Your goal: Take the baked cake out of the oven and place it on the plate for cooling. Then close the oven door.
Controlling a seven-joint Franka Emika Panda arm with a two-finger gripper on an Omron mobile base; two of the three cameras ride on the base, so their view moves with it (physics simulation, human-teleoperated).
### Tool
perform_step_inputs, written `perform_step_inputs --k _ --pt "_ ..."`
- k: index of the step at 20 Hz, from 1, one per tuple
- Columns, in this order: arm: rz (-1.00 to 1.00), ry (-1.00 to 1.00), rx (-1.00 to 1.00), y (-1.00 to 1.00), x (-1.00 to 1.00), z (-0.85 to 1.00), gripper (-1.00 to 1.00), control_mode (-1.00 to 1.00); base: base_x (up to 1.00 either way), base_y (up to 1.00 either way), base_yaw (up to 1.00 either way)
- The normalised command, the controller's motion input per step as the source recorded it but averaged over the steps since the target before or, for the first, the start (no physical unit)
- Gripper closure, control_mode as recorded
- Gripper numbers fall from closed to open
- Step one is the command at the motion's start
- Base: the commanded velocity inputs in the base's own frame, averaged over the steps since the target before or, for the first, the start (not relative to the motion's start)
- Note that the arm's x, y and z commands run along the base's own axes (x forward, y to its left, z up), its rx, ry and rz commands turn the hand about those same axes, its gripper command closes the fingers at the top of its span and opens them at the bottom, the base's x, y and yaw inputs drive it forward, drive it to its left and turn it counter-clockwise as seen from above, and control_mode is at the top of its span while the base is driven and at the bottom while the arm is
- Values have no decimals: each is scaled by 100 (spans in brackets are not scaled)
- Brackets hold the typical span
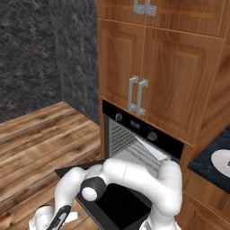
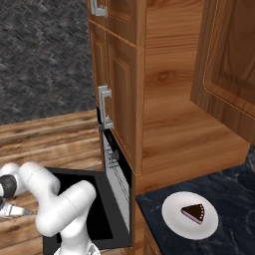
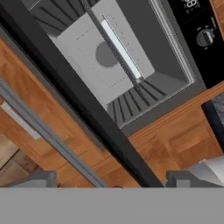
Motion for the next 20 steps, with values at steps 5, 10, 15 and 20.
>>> perform_step_inputs --k 5,10,15,20 --pt "0 -6 -21 10 5 -28 -100 -100 0 0 0" --pt "0 -3 -22 31 0 -28 -100 -100 0 0 0" --pt "-1 -2 -23 39 0 -27 -100 -100 0 0 0" --pt "-3 -5 -24 24 13 -27 -100 -100 0 0 0"
